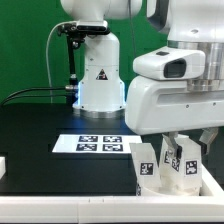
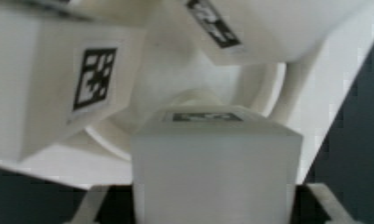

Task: Assemble stool

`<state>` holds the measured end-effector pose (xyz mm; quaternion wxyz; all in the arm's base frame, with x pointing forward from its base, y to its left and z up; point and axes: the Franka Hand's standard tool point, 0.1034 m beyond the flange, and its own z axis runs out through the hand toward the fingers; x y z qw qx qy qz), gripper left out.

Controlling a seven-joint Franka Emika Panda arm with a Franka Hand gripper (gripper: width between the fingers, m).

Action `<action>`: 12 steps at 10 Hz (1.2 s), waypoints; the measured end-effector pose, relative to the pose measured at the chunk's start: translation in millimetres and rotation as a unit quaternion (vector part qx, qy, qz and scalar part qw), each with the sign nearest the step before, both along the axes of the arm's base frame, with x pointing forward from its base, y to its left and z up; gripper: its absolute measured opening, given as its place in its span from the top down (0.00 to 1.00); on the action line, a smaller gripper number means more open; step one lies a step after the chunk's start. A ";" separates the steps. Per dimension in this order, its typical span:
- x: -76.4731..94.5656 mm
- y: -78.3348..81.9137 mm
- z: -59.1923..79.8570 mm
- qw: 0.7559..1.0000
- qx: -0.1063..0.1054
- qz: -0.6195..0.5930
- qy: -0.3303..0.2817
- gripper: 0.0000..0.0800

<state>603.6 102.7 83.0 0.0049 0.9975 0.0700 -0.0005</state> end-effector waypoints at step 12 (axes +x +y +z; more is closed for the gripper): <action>-1.2 10.7 -2.2 0.760 0.054 -0.648 0.022 0.58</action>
Offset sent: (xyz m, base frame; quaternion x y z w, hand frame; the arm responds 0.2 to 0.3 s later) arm 0.0000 0.0000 0.0000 0.0000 0.0000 0.1938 0.9810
